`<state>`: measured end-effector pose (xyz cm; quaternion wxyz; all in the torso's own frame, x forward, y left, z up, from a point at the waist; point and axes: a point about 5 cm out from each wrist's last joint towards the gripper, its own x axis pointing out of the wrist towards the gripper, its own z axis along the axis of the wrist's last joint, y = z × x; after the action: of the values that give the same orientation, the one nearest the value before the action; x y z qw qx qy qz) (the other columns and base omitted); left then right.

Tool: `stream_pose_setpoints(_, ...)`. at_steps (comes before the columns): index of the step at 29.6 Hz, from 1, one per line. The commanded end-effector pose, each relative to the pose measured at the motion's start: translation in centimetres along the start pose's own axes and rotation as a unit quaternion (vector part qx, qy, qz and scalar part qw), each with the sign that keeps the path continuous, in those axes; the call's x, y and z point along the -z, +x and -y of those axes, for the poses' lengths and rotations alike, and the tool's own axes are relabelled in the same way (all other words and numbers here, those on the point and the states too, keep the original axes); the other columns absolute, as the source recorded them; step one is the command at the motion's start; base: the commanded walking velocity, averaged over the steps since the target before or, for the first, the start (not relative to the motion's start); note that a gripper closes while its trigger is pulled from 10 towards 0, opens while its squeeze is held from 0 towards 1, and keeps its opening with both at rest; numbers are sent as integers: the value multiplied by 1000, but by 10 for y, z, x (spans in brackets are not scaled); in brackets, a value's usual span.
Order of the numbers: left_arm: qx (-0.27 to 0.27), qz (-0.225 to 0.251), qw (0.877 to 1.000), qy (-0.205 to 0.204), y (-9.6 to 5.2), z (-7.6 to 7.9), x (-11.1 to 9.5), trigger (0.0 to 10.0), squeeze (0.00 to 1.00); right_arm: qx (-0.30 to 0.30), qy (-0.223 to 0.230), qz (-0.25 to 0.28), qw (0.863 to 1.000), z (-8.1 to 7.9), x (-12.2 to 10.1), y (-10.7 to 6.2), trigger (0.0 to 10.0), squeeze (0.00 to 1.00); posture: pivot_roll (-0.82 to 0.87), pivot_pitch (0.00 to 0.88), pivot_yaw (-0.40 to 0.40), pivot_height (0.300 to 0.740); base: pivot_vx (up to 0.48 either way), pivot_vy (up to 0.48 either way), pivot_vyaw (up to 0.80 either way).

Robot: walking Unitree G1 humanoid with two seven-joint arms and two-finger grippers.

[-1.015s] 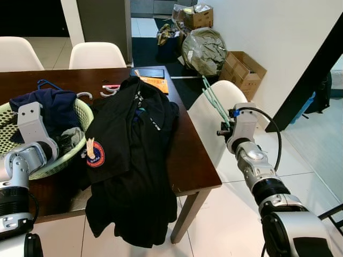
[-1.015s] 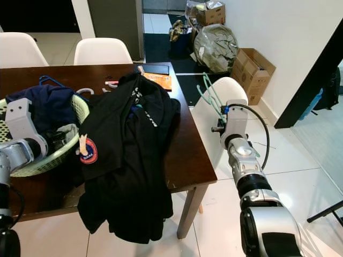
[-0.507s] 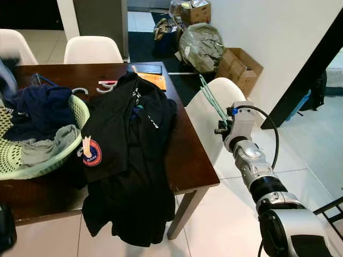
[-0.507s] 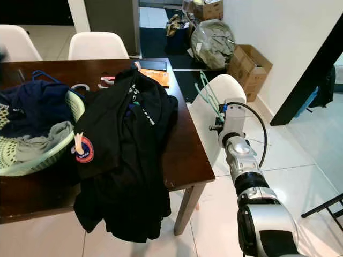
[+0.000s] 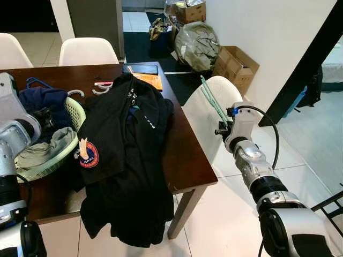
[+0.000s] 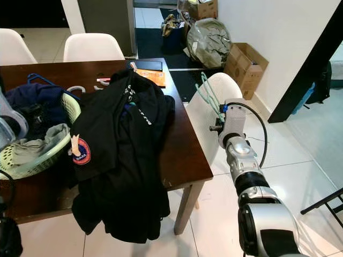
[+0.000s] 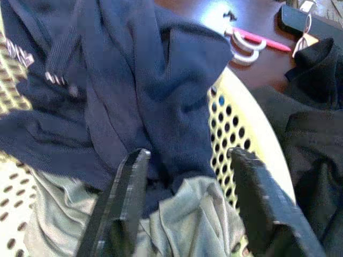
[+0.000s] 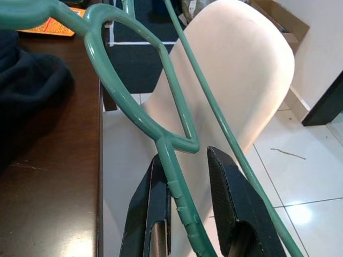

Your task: Hang hanger

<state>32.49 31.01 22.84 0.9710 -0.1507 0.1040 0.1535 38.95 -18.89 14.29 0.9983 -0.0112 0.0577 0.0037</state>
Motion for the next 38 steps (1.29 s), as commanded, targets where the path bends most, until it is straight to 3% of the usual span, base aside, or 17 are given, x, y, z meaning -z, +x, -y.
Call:
stream_pose_setpoints(1,5,-40,999,-6,4,-1,20,10000,1000,1,4,-1,1000,1,1,0,10000,0,97,48,-89,740,0,0,0)
stream_pose_setpoints(7,2,-89,996,-11,10,1,42,10000,1000,2,3,-2,1000,2,1,0,10000,0,88,53,-83,740,0,0,0)
stream_pose_setpoints(13,2,-107,994,-26,11,1,50,10000,992,4,4,-2,1000,3,1,0,10000,0,87,56,-83,740,0,0,0)
stream_pose_setpoints(14,4,-116,993,-35,12,2,54,10000,580,5,4,-2,1000,3,1,0,10000,0,87,56,-83,740,0,0,0)
stream_pose_setpoints(15,7,-124,991,-43,13,3,57,10000,0,5,4,-2,1000,3,1,0,10000,0,89,58,-83,740,0,0,0)
stream_pose_setpoints(19,14,-136,989,-56,13,6,65,10000,0,5,4,-2,1000,4,1,0,10000,0,89,58,-84,740,0,0,0)
stream_pose_setpoints(20,14,-138,988,-64,13,6,68,0,0,6,3,-2,1000,4,1,0,10000,0,87,60,-84,740,0,0,0)
stream_pose_setpoints(32,10,-140,987,-76,12,3,71,0,0,8,5,-2,1000,4,1,0,10000,0,91,58,-82,740,0,0,0)
stream_pose_setpoints(37,7,-88,994,-71,11,-1,49,0,0,11,9,-3,1000,4,1,0,10000,0,92,54,-80,740,0,0,0)
stream_pose_setpoints(38,20,-47,997,-55,9,3,30,0,0,11,10,-3,1000,4,1,0,10000,0,92,53,-80,740,0,0,0)
